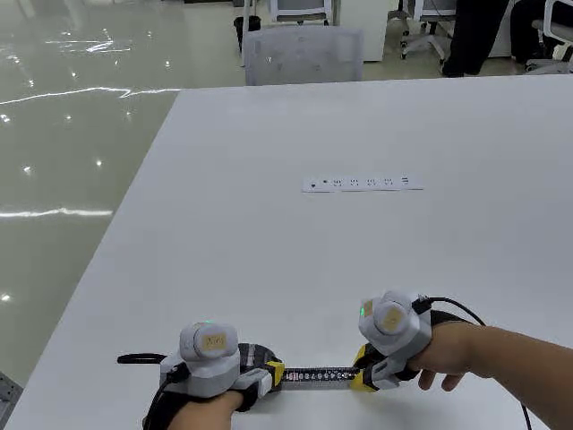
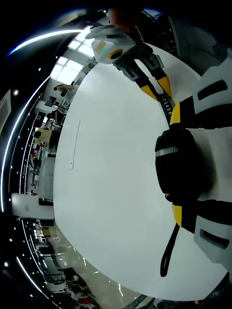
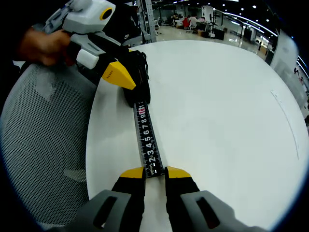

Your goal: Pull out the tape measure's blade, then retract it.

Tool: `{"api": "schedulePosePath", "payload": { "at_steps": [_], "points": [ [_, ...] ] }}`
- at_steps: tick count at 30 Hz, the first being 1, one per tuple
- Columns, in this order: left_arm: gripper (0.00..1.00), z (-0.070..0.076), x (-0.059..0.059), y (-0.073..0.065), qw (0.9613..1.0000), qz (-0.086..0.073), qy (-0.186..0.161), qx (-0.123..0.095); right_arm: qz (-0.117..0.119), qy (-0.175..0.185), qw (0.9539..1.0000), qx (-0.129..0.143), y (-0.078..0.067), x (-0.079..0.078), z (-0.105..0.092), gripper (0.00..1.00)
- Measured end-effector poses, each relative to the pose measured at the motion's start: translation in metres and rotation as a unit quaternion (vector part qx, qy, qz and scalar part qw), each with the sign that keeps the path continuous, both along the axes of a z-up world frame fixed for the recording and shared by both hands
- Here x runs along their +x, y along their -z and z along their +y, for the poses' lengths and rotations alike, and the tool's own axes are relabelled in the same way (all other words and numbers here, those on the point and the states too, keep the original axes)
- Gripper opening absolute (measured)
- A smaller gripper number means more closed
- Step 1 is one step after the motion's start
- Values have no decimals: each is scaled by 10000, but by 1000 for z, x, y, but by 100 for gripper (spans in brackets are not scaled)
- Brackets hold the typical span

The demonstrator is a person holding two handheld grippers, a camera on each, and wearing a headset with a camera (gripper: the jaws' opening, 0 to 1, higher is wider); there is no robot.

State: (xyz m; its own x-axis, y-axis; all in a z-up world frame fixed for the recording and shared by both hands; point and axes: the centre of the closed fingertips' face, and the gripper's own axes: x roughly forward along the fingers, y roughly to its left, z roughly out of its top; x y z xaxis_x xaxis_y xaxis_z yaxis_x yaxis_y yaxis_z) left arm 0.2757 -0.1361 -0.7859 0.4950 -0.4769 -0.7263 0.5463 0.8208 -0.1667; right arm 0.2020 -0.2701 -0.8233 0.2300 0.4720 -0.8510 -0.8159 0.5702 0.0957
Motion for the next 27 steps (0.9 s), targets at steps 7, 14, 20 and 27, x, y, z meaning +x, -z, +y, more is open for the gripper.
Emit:
{"api": "schedulePosePath", "payload": {
  "at_steps": [7,14,20,27],
  "points": [
    [55,0,0,0,10000,4,-7,-5,-72,-22,10000,-7,0,2,5,14],
    [55,0,0,0,10000,-6,1,-2,-69,-56,10000,-22,0,4,10,14],
    [55,0,1,0,10000,0,-9,-18,-108,-92,9999,-20,0,6,13,14],
    [55,1,1,0,10000,4,-7,-19,-158,-127,9998,21,-1,8,20,14]
  ]
}}
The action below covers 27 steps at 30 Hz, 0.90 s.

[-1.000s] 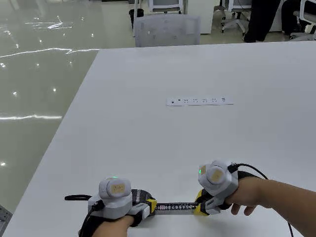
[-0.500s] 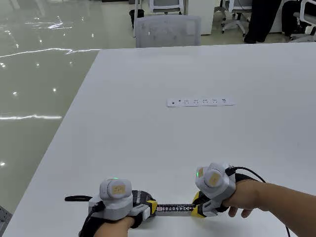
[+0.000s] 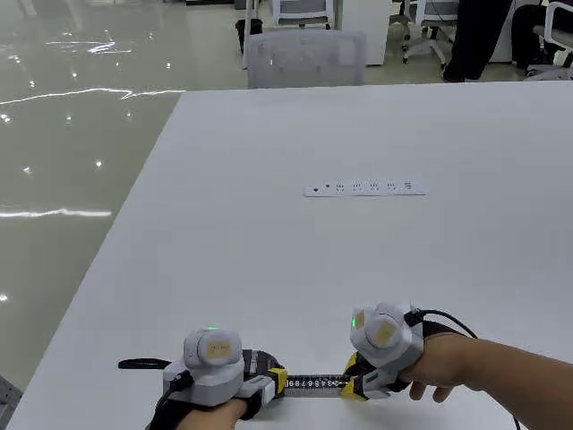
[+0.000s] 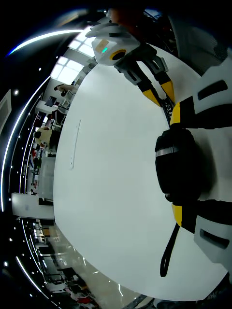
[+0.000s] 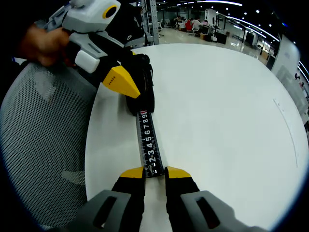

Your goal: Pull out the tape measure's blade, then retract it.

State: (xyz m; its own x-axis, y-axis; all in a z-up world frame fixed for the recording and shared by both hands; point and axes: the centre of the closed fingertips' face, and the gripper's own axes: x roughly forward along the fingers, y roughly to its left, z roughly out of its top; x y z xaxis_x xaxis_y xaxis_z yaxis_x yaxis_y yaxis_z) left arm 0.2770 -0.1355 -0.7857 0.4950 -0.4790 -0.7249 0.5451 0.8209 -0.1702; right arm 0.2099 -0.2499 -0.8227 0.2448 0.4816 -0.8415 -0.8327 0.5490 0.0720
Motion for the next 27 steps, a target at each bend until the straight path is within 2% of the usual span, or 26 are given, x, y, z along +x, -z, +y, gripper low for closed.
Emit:
{"api": "schedulePosePath", "payload": {
  "at_steps": [27],
  "points": [
    [55,1,-1,0,10000,27,17,16,-65,99,9998,177,0,5,21,14]
  ]
}}
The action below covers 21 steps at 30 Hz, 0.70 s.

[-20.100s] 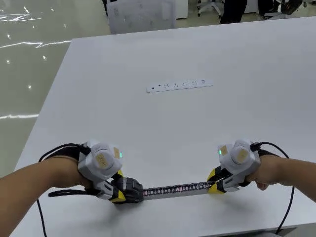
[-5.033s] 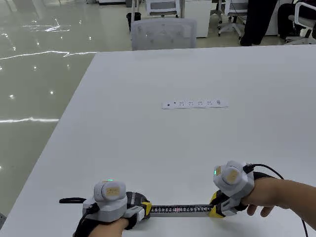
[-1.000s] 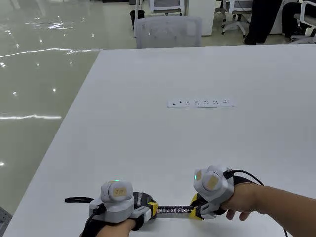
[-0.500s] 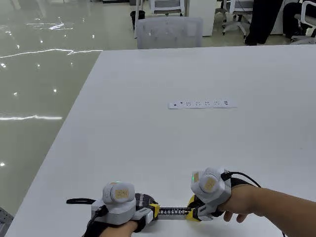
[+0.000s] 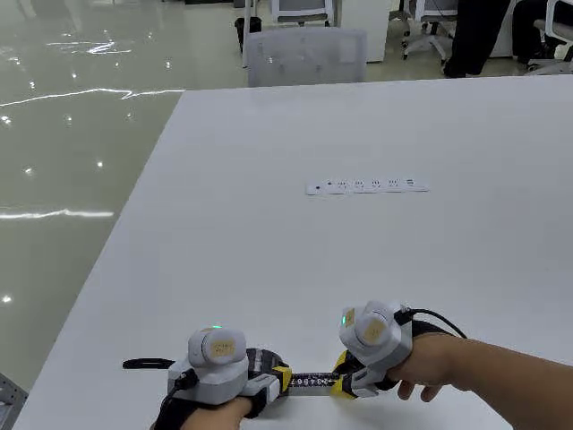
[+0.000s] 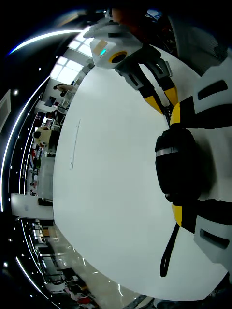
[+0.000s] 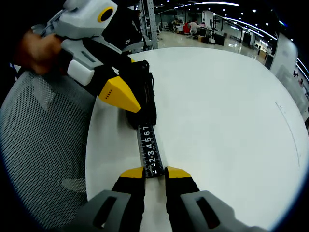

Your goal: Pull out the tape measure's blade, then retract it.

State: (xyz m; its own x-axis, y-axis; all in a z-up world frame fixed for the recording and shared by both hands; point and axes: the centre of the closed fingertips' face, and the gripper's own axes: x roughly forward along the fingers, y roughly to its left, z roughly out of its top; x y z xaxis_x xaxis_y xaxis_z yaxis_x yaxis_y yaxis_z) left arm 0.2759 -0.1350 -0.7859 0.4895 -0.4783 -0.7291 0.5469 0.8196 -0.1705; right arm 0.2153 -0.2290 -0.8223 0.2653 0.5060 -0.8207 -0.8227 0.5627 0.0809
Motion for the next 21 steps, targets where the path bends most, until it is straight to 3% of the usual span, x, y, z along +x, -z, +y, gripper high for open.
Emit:
{"api": "schedulePosePath", "payload": {
  "at_steps": [2,16,21],
  "points": [
    [55,0,0,0,10000,11,-10,-7,-101,-85,9999,-31,0,1,2,14],
    [55,0,1,0,10000,14,-12,-15,-32,28,9999,155,0,7,11,14],
    [55,0,1,0,10000,29,-12,-18,-107,-47,9997,210,0,9,14,13]
  ]
}}
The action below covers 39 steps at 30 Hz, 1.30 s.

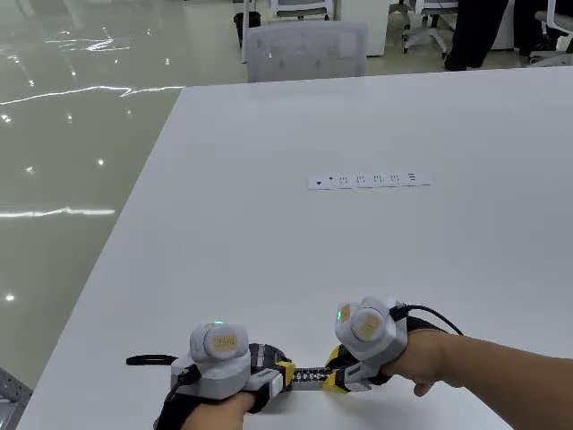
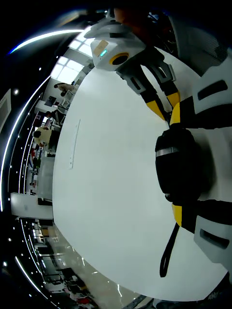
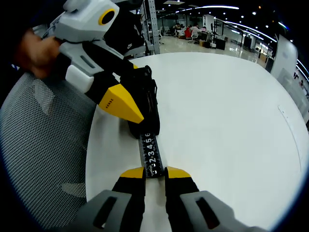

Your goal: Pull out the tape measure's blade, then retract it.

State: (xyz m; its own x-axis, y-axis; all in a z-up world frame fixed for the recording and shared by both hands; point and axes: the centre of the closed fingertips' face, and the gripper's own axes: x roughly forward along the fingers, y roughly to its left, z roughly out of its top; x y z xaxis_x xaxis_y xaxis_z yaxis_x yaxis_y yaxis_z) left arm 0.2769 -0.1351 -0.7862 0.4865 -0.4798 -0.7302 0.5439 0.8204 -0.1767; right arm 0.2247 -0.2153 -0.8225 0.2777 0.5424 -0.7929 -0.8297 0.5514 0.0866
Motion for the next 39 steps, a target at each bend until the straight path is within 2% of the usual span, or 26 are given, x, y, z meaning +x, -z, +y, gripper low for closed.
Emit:
{"api": "schedulePosePath", "payload": {
  "at_steps": [9,14,32,39],
  "points": [
    [55,0,0,0,10000,9,2,-14,6,-42,10000,70,0,4,12,13],
    [55,0,0,0,10000,10,-2,-18,88,41,9998,177,0,7,14,13],
    [55,0,0,0,10000,28,7,-19,49,-182,9998,98,0,10,26,13],
    [55,0,-1,-1,10000,37,2,-24,98,-95,9997,191,0,13,29,13]
  ]
}}
